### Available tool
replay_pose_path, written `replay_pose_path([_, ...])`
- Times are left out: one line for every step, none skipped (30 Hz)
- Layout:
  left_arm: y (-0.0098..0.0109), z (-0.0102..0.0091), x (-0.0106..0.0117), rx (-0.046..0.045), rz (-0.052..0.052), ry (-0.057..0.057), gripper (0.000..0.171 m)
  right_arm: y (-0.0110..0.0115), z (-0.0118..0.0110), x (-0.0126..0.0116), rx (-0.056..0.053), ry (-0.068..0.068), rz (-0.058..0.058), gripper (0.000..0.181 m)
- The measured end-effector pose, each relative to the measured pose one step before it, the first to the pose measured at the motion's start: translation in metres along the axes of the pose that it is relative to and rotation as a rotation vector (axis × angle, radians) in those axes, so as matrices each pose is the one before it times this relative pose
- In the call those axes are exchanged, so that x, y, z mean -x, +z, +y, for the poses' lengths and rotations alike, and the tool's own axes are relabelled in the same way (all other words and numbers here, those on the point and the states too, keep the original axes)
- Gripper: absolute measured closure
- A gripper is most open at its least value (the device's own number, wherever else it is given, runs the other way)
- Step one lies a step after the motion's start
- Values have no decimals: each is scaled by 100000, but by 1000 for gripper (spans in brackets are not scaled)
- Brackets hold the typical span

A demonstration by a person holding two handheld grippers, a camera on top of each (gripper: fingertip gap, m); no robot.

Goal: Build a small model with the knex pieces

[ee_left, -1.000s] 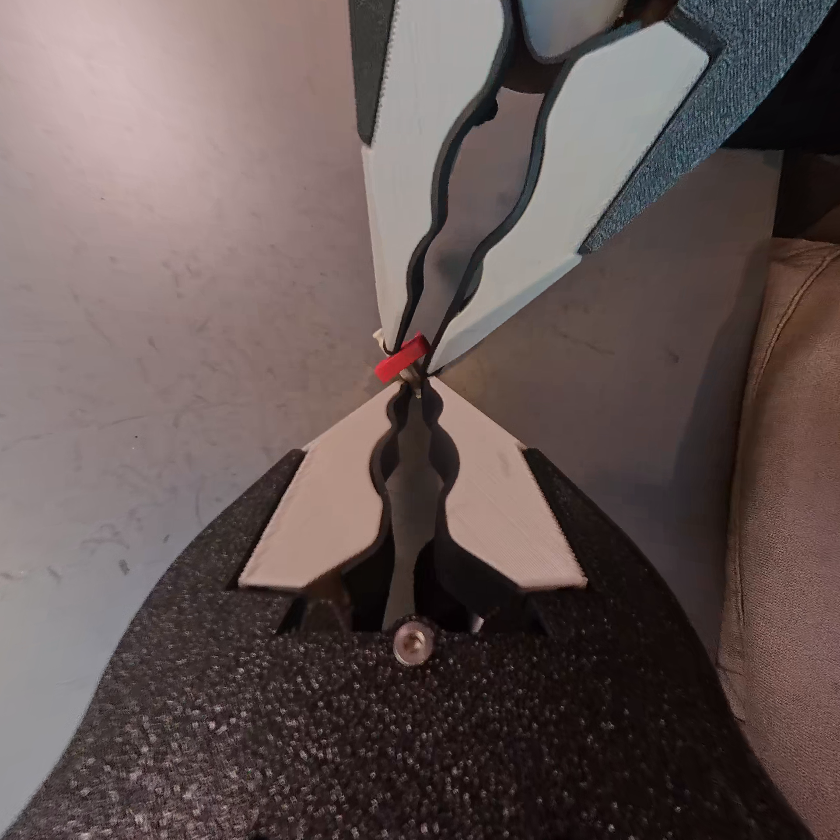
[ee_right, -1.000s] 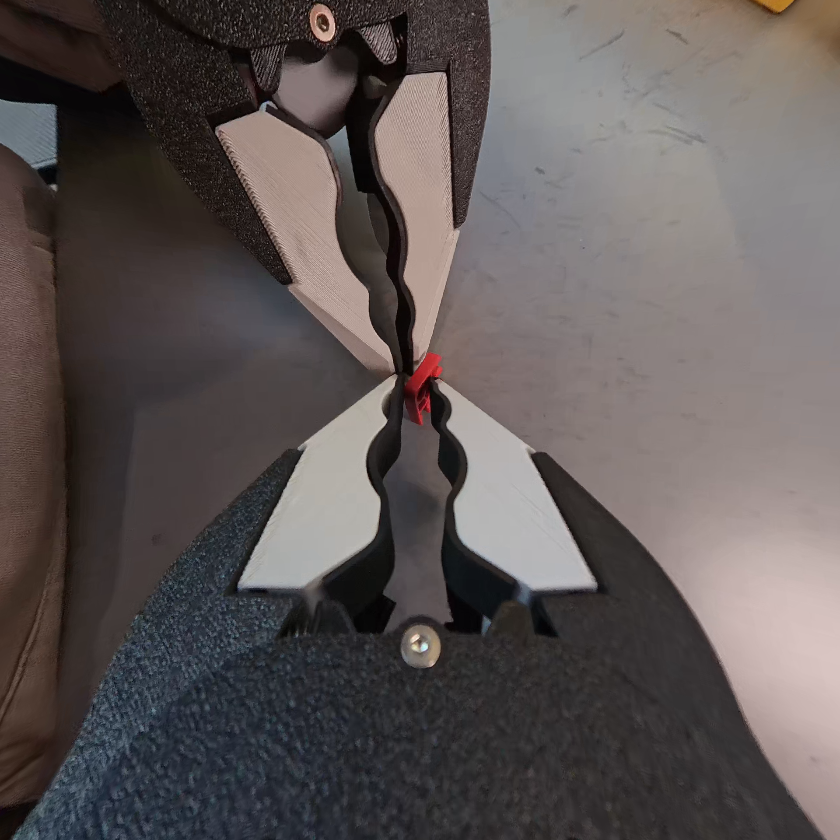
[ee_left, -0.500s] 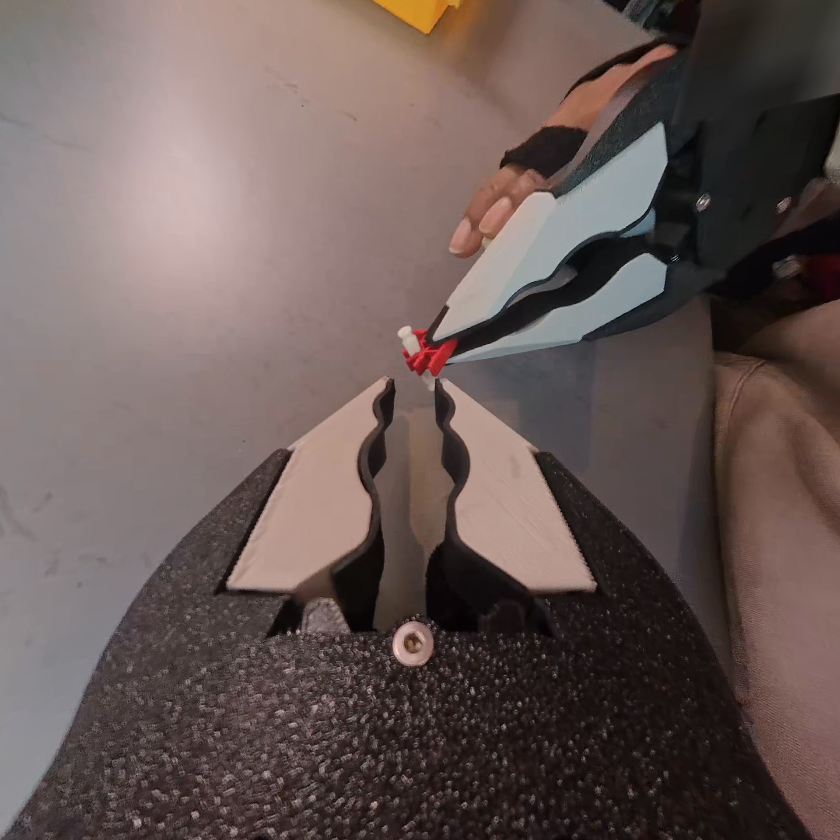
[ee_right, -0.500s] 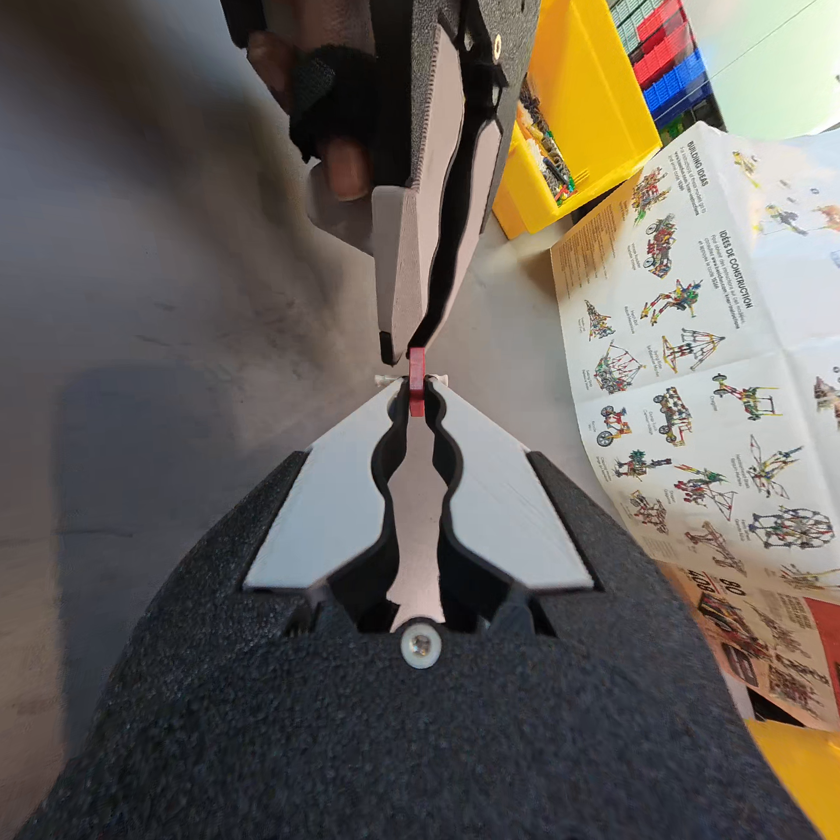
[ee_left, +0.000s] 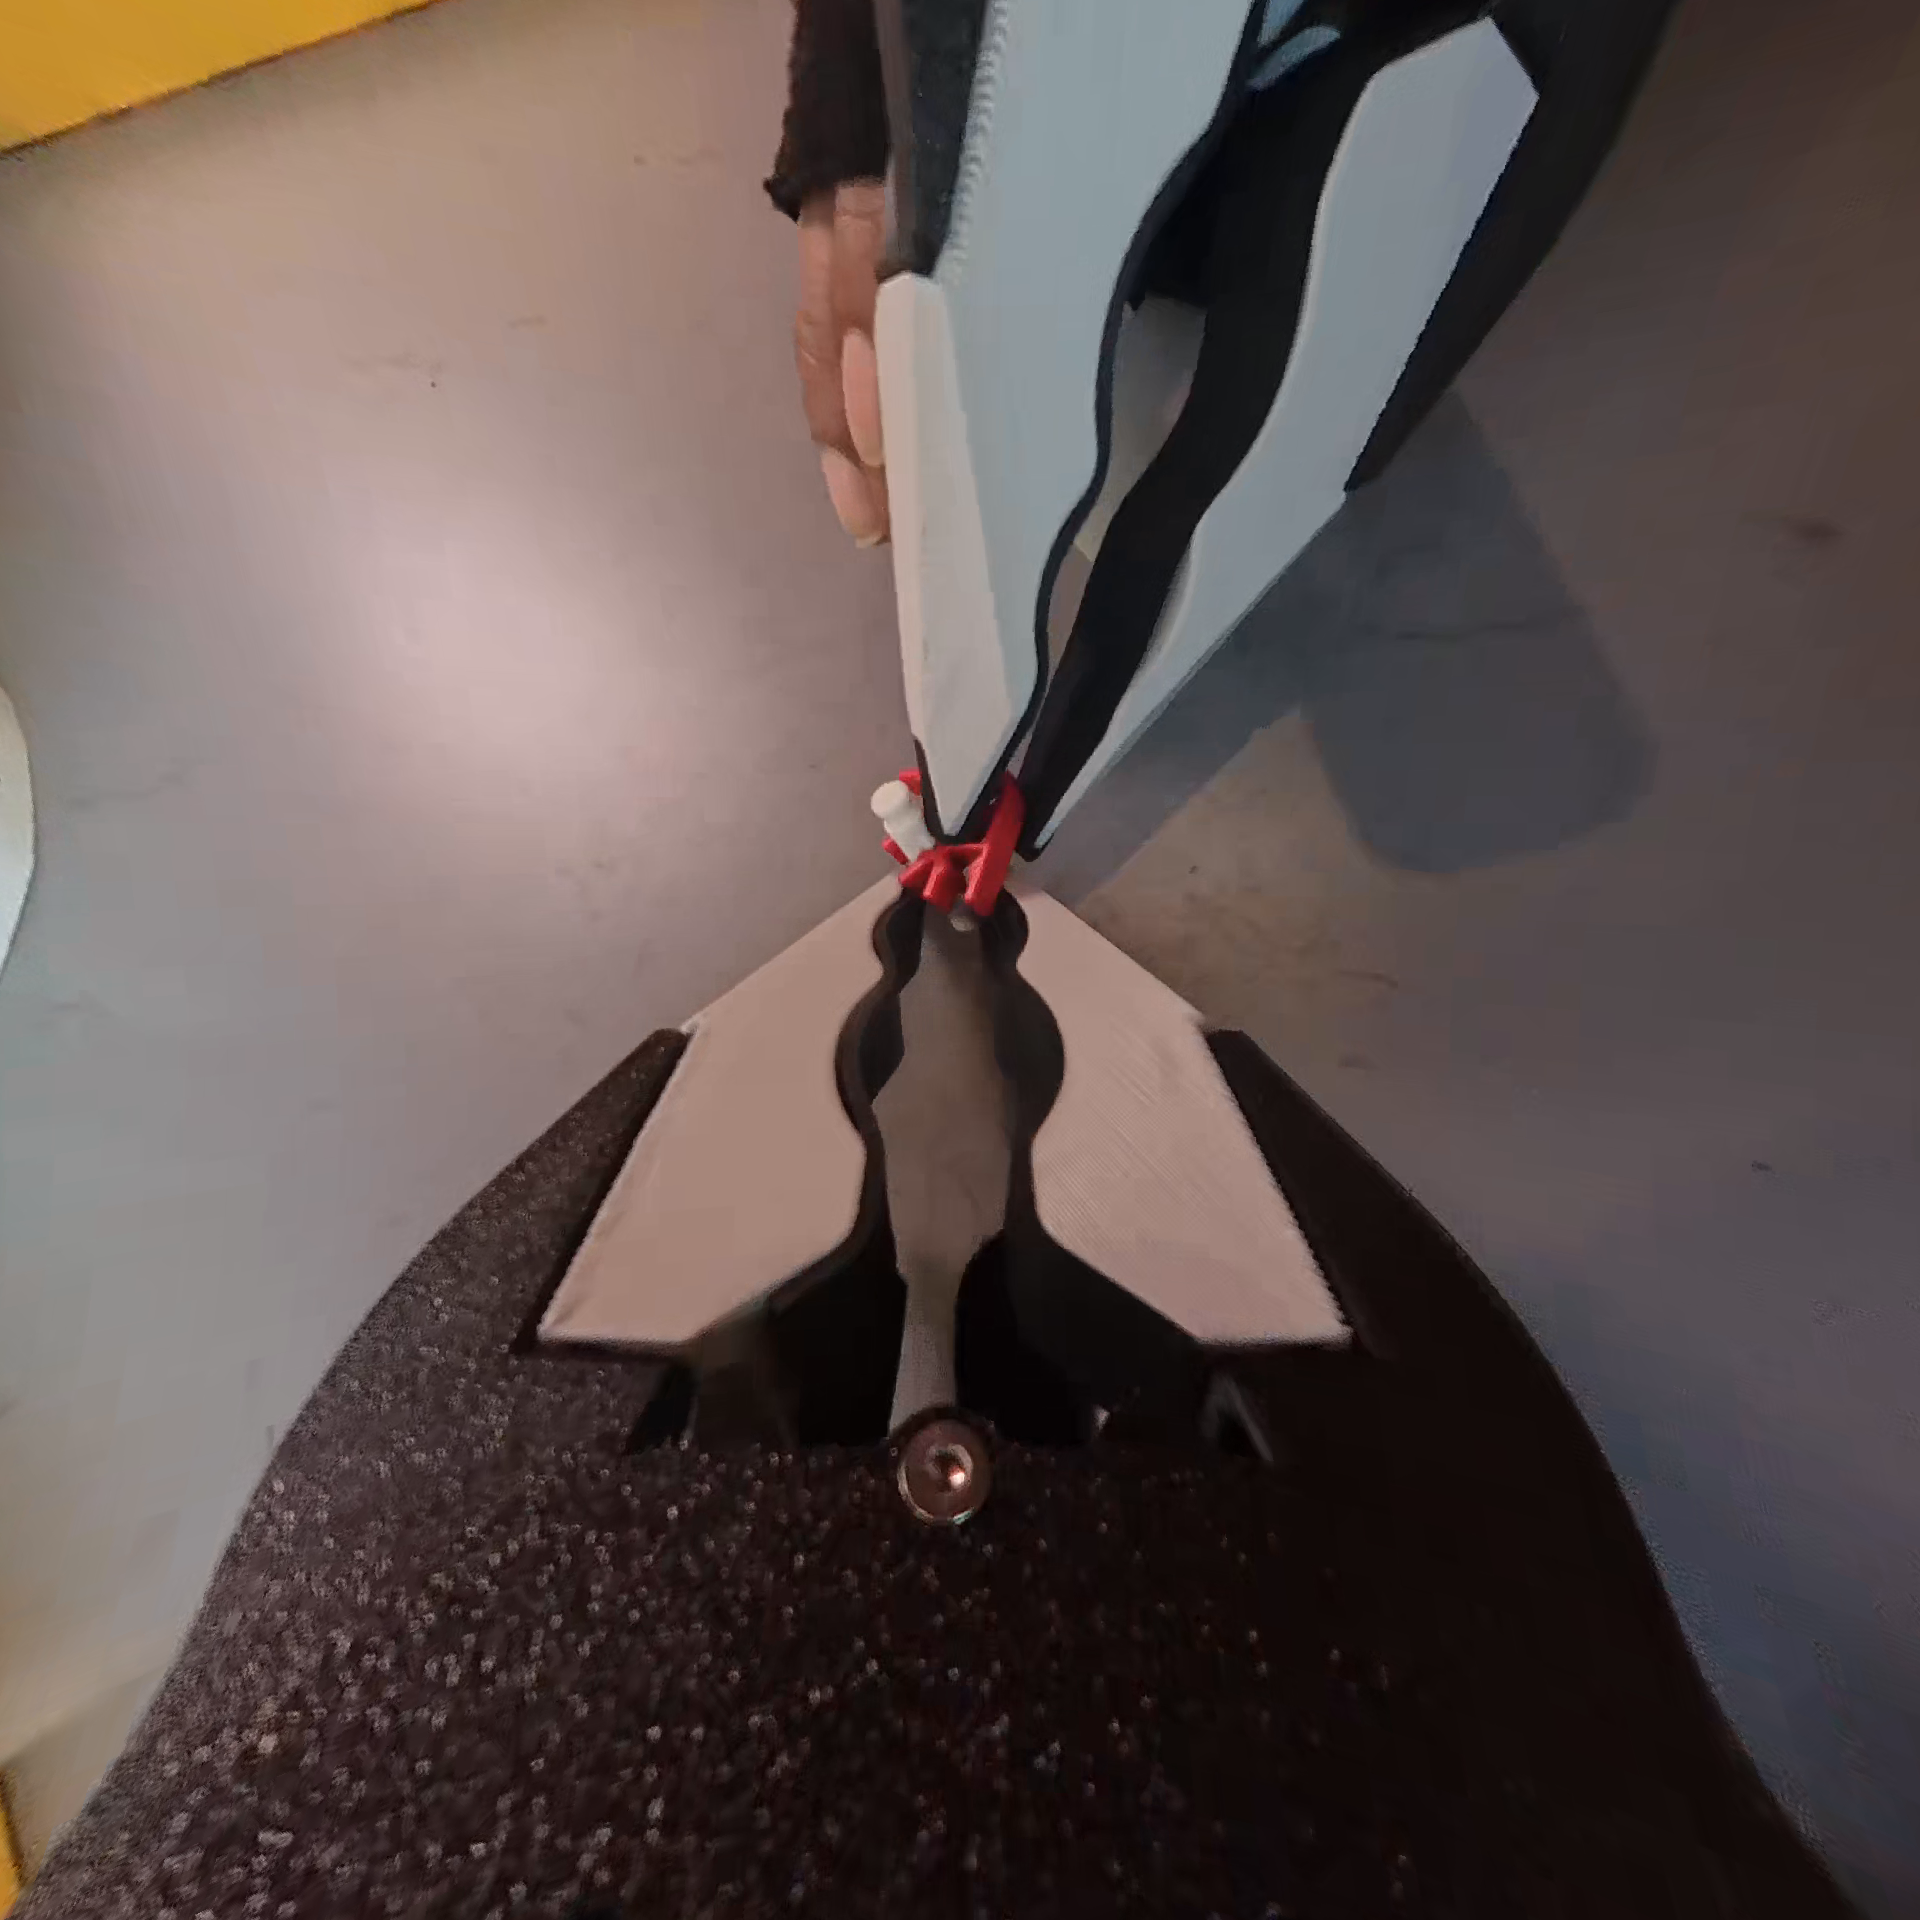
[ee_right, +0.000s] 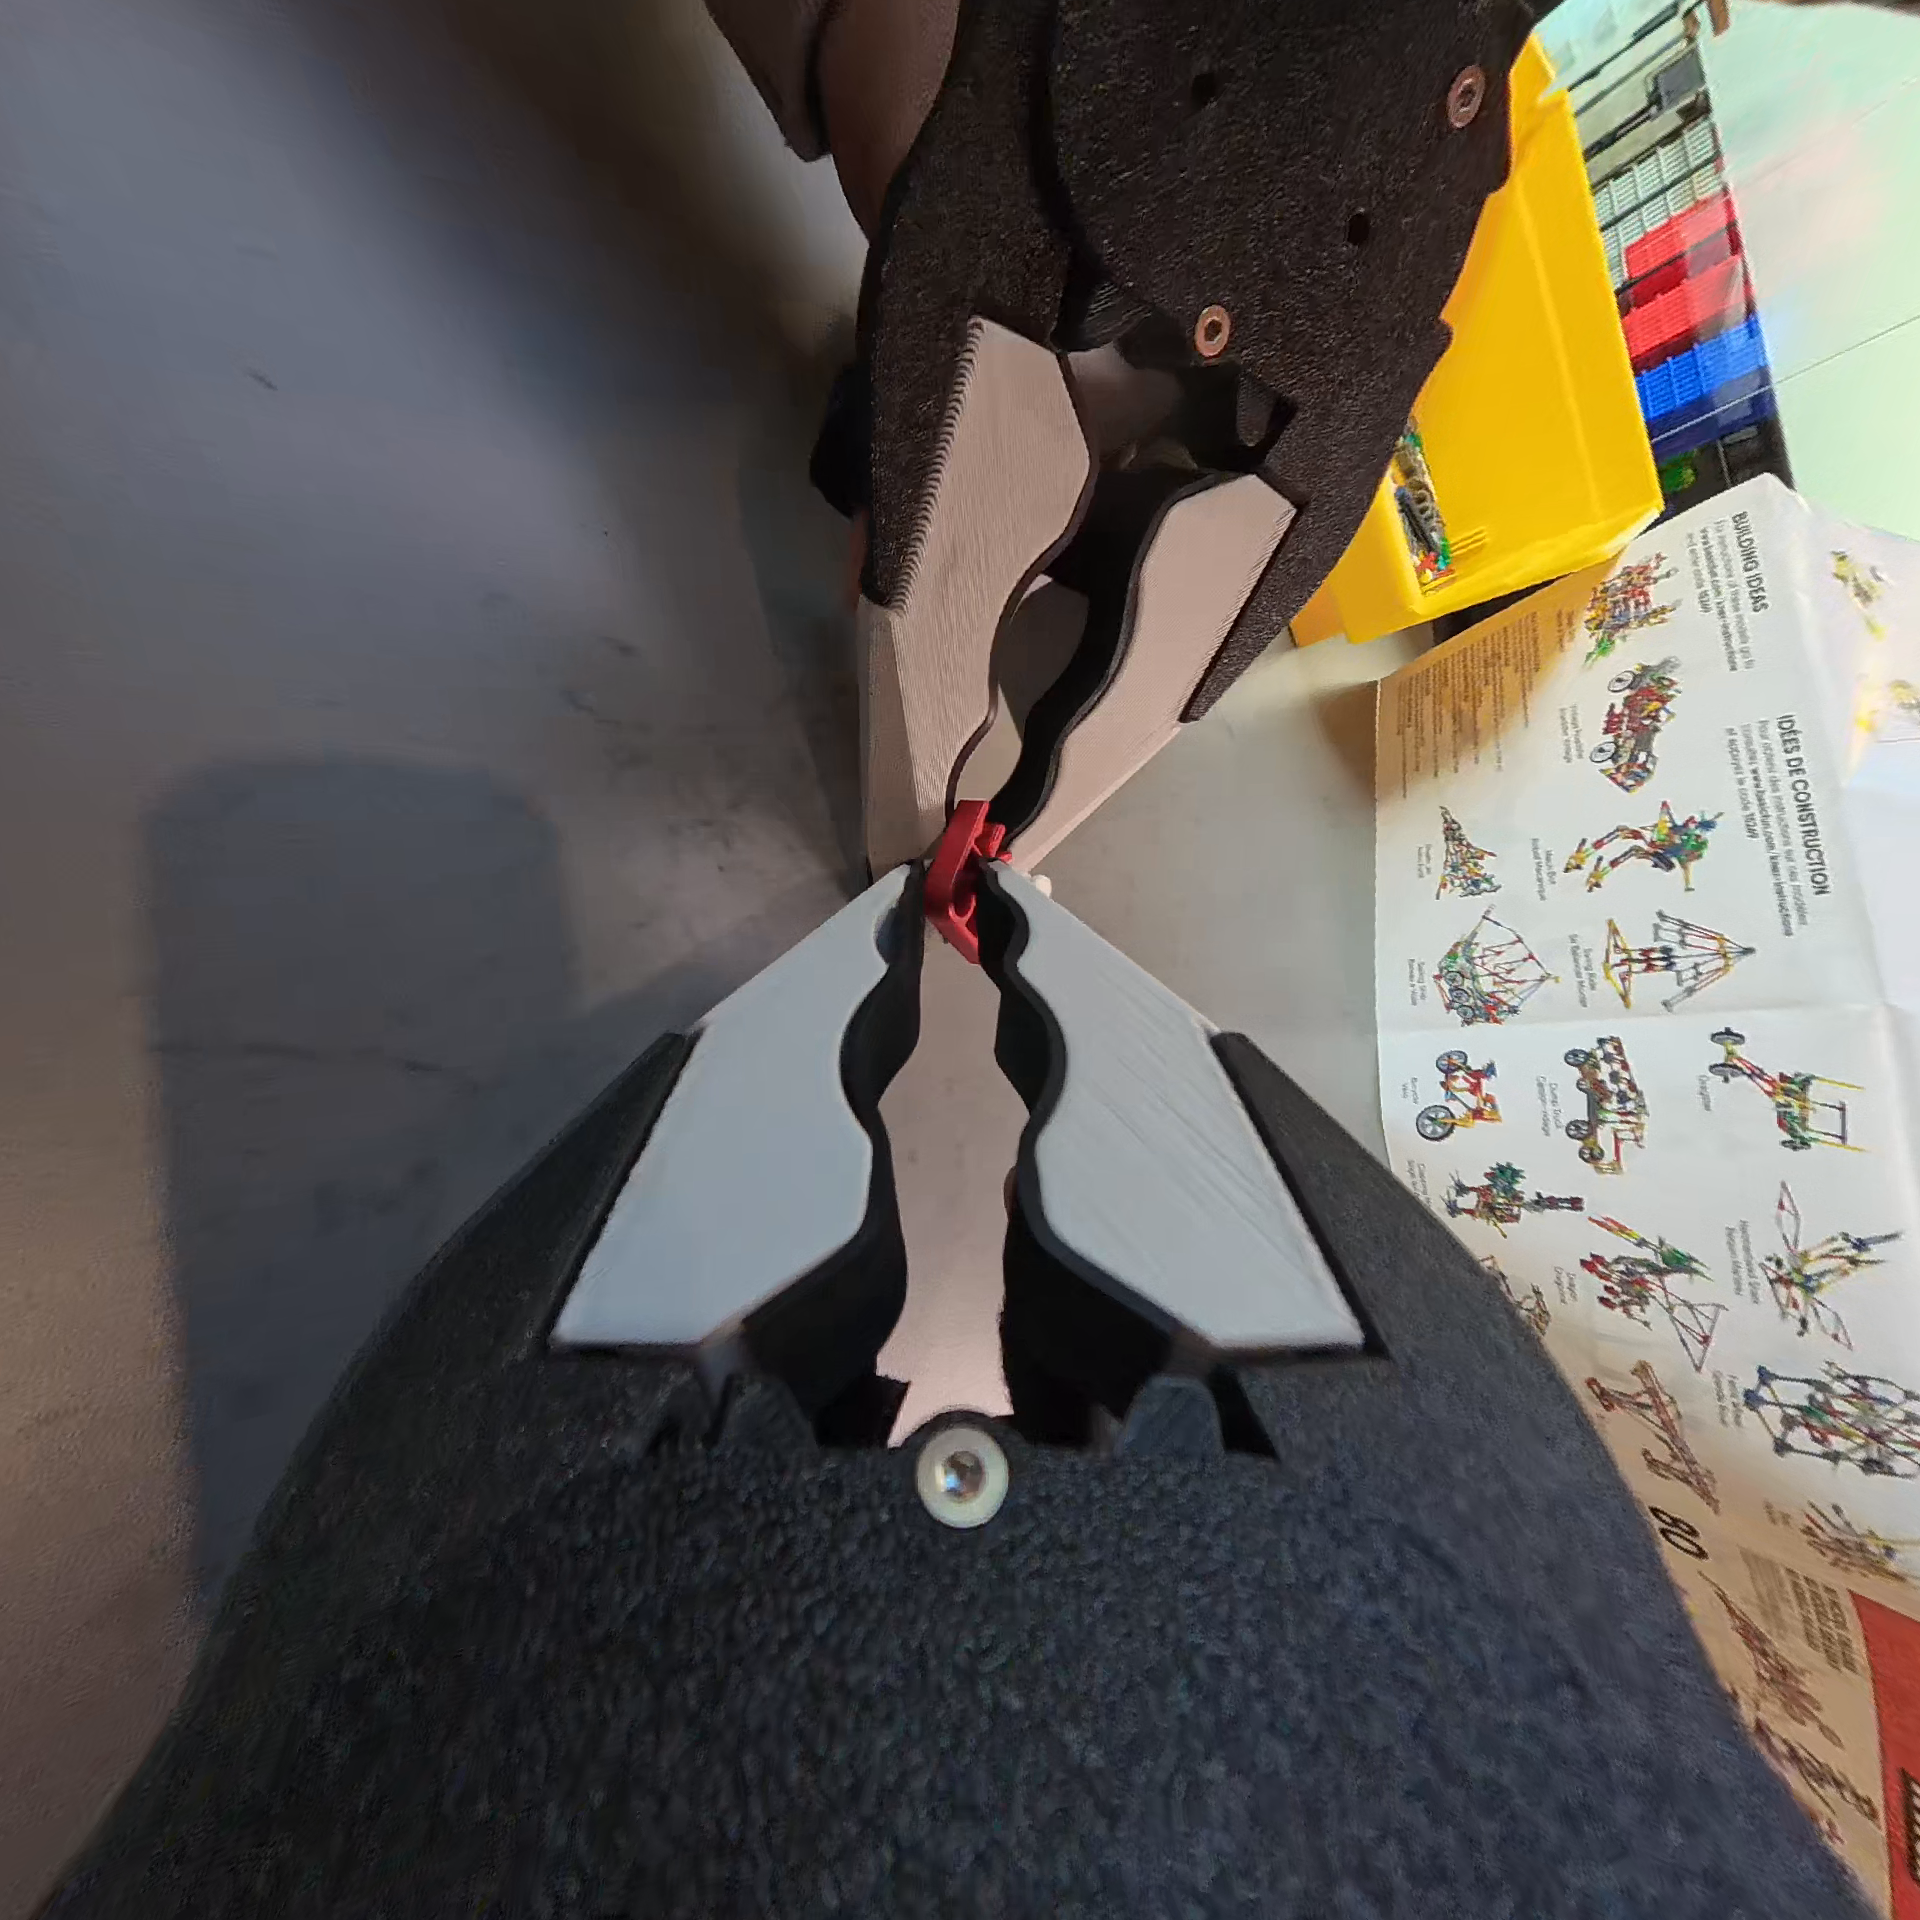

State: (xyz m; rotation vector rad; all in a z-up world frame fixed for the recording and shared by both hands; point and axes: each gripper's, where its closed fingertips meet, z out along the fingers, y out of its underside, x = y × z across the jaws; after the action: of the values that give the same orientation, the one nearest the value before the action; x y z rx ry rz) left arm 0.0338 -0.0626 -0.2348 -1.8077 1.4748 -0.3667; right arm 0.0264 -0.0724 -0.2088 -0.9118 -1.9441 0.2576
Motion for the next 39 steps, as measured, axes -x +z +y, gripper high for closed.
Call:
replay_pose_path([-9, 18, -35, -61, -1966, 3976, 163, -40, -76, 107, -174, -556, -1211, 175])
replay_pose_path([-18, 25, -59, 21, -2170, 4223, 162, -26, -97, 136, -135, -263, -1116, 175])
replay_pose_path([-13, 19, -39, 349, -2056, 3879, 163, -53, -90, 125, -202, 198, -1361, 175])
replay_pose_path([-18, 33, -28, 517, -1488, 3229, 163, -26, -46, 94, -161, 353, -1134, 175])
replay_pose_path([4, 31, -36, 378, -993, 2973, 163, -22, -46, 53, -219, 930, -1507, 175])
replay_pose_path([-4, 30, -50, 484, -936, 3224, 164, -28, -34, 59, -255, 673, -1750, 175])
replay_pose_path([-6, 14, -42, 616, -1290, 3966, 164, -59, -75, 105, -569, 765, -2444, 175])
replay_pose_path([3, 6, -11, 504, -1119, 3523, 165, -24, -49, 78, -234, 366, -2409, 175])
replay_pose_path([10, -10, -2, 240, -612, 2848, 165, -29, -52, 49, -196, -438, -2454, 175])
replay_pose_path([7, 7, 8, 587, -814, 3541, 165, -30, -134, 77, -701, -15, -3414, 176])
replay_pose_path([1, 39, 31, 986, -727, 3471, 165, -28, -14, 41, 152, -202, -3605, 176])
replay_pose_path([16, 23, 28, 632, -128, 2461, 165, -36, 12, 11, 6, -649, -3215, 175])
replay_pose_path([4, 25, 12, 454, 20, 2267, 166, -14, 19, -14, -189, -376, -2466, 175])
replay_pose_path([4, -3, 6, 695, -281, 2660, 166, -30, -45, 39, -731, 596, -2740, 175])
replay_pose_path([10, 5, 10, 685, -52, 2195, 166, -43, -39, 18, 27, 524, -3123, 176])
replay_pose_path([0, 28, 2, 404, 274, 1564, 166, 6, -31, -20, 136, 166, -2622, 176])
replay_pose_path([0, 21, -10, 315, 43, 1651, 166, -15, -26, 5, -414, 2229, -3598, 175])
replay_pose_path([-2, 7, -8, 583, 153, 2093, 167, -8, -14, 18, -567, 1447, -3310, 176])
replay_pose_path([11, 12, -12, 587, 312, 2501, 167, -1, -44, 26, -966, 1147, -3007, 176])
replay_pose_path([15, 25, -14, 312, 580, 2105, 167, -18, -32, 15, -1466, 2806, -3963, 176])
replay_pose_path([9, 40, -38, 440, 652, 2299, 168, -1, -56, -21, -1484, 2094, -3599, 176])
replay_pose_path([5, 12, -30, 975, 69, 3622, 169, 23, -75, 50, -1332, 2938, -4148, 176])
replay_pose_path([7, 3, -41, 1227, 381, 3929, 171, 13, -77, 88, -880, 1760, -3715, 176])
replay_pose_path([13, -11, -57, 1140, 1022, 3568, 169, 3, -90, 71, -665, 2262, -3872, 176])
replay_pose_path([5, -13, -49, 753, 886, 2912, 171, 1, -62, 96, 195, -149, -3305, 176])
replay_pose_path([-18, 0, -24, 506, 666, 1457, 171, -28, 5, 51, 151, 302, -2866, 176])
replay_pose_path([-15, -8, -4, 307, 326, 1980, 171, -16, 8, 33, -105, -485, -1347, 176])
replay_pose_path([-2, -44, 3, 500, 310, 2710, 171, -16, 69, 225, -98, 2420, -2518, 176])
replay_pose_path([-4, -14, 0, 428, 1135, 1494, 171, -17, -1, 101, -1377, 2232, -1564, 176])
replay_pose_path([-17, 18, 2, -608, 1431, 50, 171, -25, -30, -17, -1825, 2053, -191, 176])
replay_pose_path([-21, 21, 5, -726, 1751, -1600, 171, -49, -15, -49, -1508, 1320, 970, 176])
replay_pose_path([-36, 14, 43, -844, 2659, -5205, 171, -128, -8, -116, -1532, 445, 2333, 176])
replay_pose_path([-112, 31, 195, -1801, 1402, -7540, 171, -290, -115, -110, -2902, -1222, 3873, 175])
replay_pose_path([-253, 149, 351, -2299, -1470, -5801, 171, -436, 253, -382, -1517, 352, 6562, 178])
replay_pose_path([-293, 302, 187, -1625, -1600, -5326, 171, -579, -26, -264, -4707, 110, 7176, 178])
replay_pose_path([-256, 270, 9, -2368, -494, -7311, 171, -450, -160, 166, -4237, 738, 5264, 178])
replay_pose_path([-293, -83, -61, -5340, 478, -10097, 167, -206, 200, 195, 44, -3148, 6044, 178])
replay_pose_path([-333, -339, -33, -6834, 1533, -12094, 165, -94, 417, -184, 2874, -6798, 8839, 178])
replay_pose_path([-324, -540, 64, -6679, 1958, -12265, 164, -54, 301, -133, 2158, -6494, 7874, 178])
